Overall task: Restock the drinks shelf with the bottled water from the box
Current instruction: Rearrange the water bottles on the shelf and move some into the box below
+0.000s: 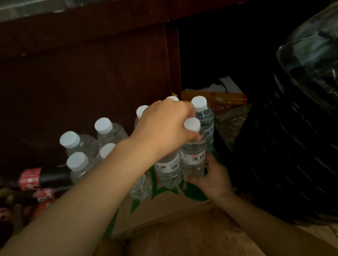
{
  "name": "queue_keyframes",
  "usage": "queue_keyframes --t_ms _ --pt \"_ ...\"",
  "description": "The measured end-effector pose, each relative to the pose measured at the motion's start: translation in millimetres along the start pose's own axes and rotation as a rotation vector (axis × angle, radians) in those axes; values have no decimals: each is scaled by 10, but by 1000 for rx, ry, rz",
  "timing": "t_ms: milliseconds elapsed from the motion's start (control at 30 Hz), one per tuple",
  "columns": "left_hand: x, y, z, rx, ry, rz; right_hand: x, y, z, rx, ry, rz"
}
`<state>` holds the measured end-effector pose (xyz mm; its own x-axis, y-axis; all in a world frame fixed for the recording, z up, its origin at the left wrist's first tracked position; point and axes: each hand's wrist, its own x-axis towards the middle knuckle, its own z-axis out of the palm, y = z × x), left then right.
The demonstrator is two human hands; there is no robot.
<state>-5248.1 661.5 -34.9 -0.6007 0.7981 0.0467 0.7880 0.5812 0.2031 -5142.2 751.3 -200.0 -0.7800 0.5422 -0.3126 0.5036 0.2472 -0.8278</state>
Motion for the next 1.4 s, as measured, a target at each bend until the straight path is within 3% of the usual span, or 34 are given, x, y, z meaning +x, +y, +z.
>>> queue_keyframes --t_ms 433,667,933,1067,1233,1400 --pt "-79 211 -376 -35 36 23 -181 -196 -299 -7 71 -36" --pt "-135 445 -1013 -95 -29 -11 -590 -602 -691 1 60 -20" --pt "-257 670 -2219 -488 -59 -123 -1299 -1603 -1313 29 38 -20" --pt "-373 795 -2848 -761 24 -138 -1674 -2231 -1601 19 90 -63" --pt "-483 939 -3779 -984 192 -251 -2046 -3224 -1969 35 163 -121" --pt "-582 1074 -4769 -1151 149 -287 -2321 -4390 -2260 51 197 -248"
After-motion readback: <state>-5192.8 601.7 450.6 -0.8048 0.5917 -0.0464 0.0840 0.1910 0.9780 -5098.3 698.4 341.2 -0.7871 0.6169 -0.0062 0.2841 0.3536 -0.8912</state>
